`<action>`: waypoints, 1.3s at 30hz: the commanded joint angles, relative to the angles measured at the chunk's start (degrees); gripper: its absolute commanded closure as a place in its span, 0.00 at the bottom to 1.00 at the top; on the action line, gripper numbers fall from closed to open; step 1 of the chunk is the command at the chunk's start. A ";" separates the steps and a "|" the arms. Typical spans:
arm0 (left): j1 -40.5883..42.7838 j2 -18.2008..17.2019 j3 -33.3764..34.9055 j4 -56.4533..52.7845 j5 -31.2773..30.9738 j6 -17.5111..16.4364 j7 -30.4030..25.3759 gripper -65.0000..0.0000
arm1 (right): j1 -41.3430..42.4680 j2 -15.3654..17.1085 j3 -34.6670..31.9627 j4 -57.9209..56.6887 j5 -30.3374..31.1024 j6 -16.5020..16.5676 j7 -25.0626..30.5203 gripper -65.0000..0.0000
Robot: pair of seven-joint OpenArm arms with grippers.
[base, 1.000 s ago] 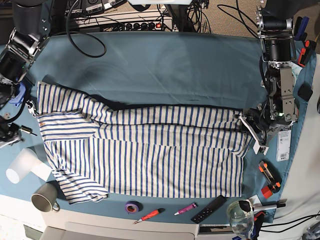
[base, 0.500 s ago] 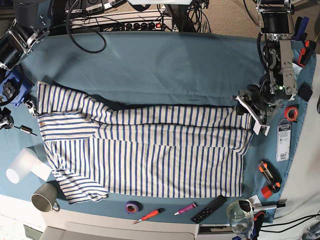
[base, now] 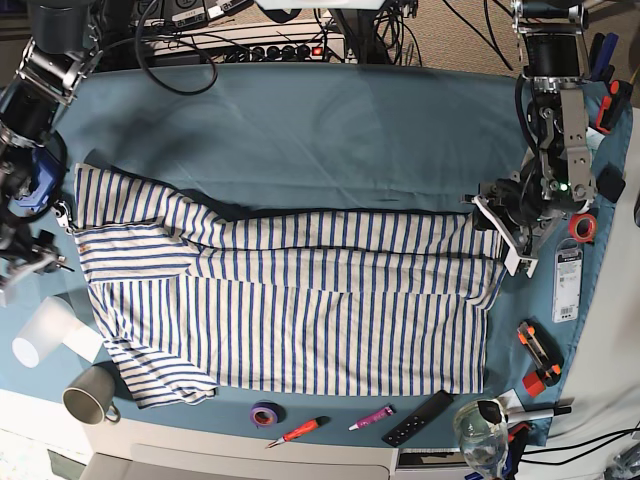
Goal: Fold the T-shirt properly
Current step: 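Release the fold and regrasp the folded edge with both grippers, then pull the folded edge back toward the arms with both grippers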
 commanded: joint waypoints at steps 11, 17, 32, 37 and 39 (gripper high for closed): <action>-0.11 0.50 0.66 -0.39 -2.12 -0.92 2.91 0.58 | 0.37 -7.34 -1.01 1.01 -4.59 -2.03 -2.80 0.75; -0.11 0.50 0.68 -0.39 -2.14 -0.94 2.95 0.58 | 0.37 -6.69 0.90 2.56 -4.61 -2.03 -8.28 0.75; -0.11 0.70 0.68 -0.39 -8.52 -5.25 4.66 0.58 | -8.90 -7.04 9.18 3.21 -4.37 -1.22 1.16 0.75; -0.09 0.68 0.68 -0.39 -8.76 -5.25 4.66 0.58 | -10.75 -7.76 9.18 3.21 -4.94 -1.18 0.81 0.75; -0.09 0.66 0.68 -0.39 -8.74 -5.25 4.66 0.58 | -11.26 -8.28 9.18 3.21 -5.99 -1.18 0.94 0.75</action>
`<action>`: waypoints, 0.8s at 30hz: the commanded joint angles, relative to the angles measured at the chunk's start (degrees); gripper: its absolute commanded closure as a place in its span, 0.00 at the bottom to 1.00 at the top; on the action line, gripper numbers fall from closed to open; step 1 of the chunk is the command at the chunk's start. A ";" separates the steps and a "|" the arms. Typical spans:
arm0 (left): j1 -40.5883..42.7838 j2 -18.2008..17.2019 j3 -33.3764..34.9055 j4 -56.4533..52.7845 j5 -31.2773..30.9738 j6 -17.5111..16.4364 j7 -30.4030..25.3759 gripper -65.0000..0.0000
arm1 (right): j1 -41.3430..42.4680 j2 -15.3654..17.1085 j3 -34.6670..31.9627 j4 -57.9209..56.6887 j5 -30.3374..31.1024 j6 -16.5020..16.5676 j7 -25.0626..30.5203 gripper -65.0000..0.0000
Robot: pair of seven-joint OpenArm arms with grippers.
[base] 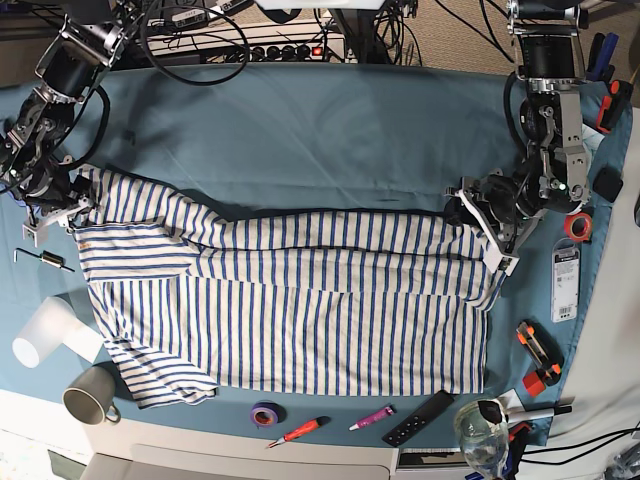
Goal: Fold the T-shirt properly
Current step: 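Pull the folded edge back toward the arms with both grippers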
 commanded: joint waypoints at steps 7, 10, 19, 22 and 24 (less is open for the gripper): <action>0.02 -0.15 0.24 0.04 0.02 -0.04 2.51 0.58 | -0.15 -2.60 0.17 0.85 -3.50 0.07 2.51 0.75; 0.02 -0.15 0.24 0.04 0.07 -0.02 2.54 0.59 | -0.15 -4.63 0.17 0.85 -5.33 0.04 2.67 0.76; 0.02 -0.17 0.24 0.04 0.28 -0.04 2.71 1.00 | 0.09 -6.16 0.17 0.96 -7.39 0.00 3.52 1.00; -0.02 -0.17 0.24 0.04 0.92 -0.24 2.69 1.00 | 0.04 -6.12 0.17 2.14 -7.32 0.11 3.43 1.00; -0.11 -0.17 0.22 0.04 1.18 -0.24 2.73 1.00 | 0.02 -6.14 0.17 3.89 -7.32 0.87 3.43 1.00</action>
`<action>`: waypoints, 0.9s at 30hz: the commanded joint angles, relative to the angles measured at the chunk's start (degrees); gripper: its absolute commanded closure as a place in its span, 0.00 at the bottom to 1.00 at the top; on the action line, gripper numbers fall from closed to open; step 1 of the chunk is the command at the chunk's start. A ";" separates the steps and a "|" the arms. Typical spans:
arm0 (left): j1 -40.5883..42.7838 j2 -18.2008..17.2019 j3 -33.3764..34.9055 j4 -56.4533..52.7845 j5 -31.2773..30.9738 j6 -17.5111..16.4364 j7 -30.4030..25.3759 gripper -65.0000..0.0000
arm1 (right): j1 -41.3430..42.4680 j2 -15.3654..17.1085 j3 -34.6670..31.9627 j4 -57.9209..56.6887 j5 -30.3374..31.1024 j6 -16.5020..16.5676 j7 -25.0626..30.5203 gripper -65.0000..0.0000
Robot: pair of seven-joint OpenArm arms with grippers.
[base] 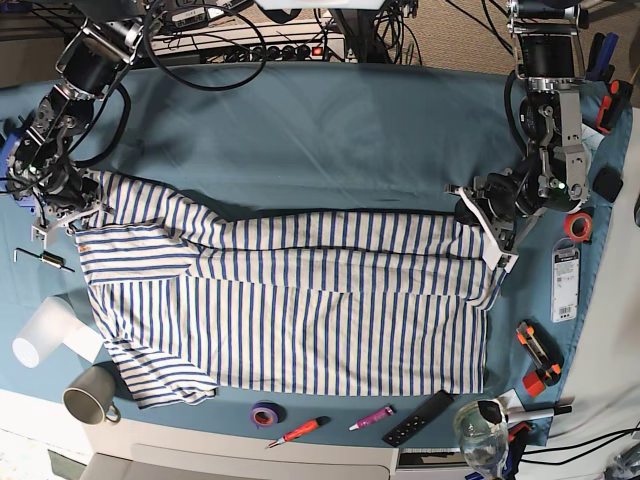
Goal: Fold the T-shirt properly
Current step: 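Pull the folded edge back toward the arms with both grippers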
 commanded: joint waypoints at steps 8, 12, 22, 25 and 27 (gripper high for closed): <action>-1.40 -0.17 0.22 0.87 0.79 -0.24 2.14 1.00 | 0.22 -0.02 -0.31 9.38 0.68 0.66 -3.06 1.00; -1.70 -0.17 0.22 3.17 2.14 -0.11 2.23 1.00 | -0.02 -0.02 -0.31 9.25 0.66 0.63 -3.13 1.00; -1.99 -0.35 0.22 3.69 2.67 -0.17 8.50 0.61 | -0.24 -0.02 -0.31 9.25 0.46 0.68 -3.52 1.00; -2.03 -0.52 0.22 4.13 2.73 0.00 7.65 0.60 | -0.24 -0.02 -0.31 9.25 0.46 0.68 -3.54 1.00; -2.14 -0.52 0.22 4.96 2.80 0.00 7.63 0.60 | -0.24 -0.02 -0.31 9.25 0.46 0.68 -3.54 1.00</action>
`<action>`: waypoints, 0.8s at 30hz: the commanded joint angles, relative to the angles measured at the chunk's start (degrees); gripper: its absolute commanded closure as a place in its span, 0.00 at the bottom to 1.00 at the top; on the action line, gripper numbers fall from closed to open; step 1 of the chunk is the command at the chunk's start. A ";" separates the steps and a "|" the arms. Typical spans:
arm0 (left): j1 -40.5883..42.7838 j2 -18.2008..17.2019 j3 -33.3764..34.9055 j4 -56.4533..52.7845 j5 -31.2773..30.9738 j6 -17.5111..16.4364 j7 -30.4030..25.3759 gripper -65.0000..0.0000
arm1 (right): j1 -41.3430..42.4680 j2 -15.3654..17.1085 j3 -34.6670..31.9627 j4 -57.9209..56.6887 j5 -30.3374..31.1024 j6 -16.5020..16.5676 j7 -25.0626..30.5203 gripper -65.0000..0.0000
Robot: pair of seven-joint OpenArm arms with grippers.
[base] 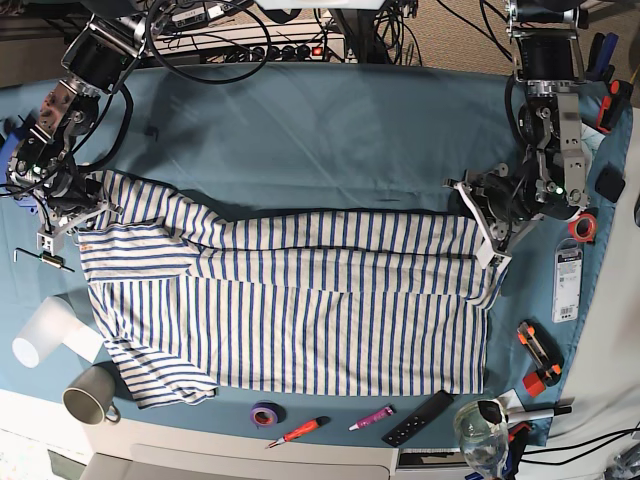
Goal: Fold the T-shirt properly
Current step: 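Pull the folded edge back toward the arms with both grippers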
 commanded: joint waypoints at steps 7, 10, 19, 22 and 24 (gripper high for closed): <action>-2.60 -1.11 -0.13 4.28 6.16 3.02 -1.95 0.60 | 0.94 1.09 0.17 0.79 0.37 0.24 0.22 1.00; -3.26 -1.57 -0.13 4.33 6.36 2.99 -5.55 0.60 | 0.94 1.11 0.17 0.79 0.35 0.26 0.13 1.00; -3.69 -1.53 -0.13 -2.05 9.33 4.79 -12.22 0.60 | 0.94 1.09 0.17 0.79 0.37 0.26 -0.02 1.00; -3.87 -1.55 -0.13 -4.83 10.86 5.16 -12.37 0.60 | 0.94 1.09 0.17 0.79 0.37 0.26 -0.07 1.00; -4.02 -1.46 -0.11 -6.67 10.25 5.14 -12.37 0.60 | 0.94 1.11 0.17 0.79 0.37 0.26 -0.04 1.00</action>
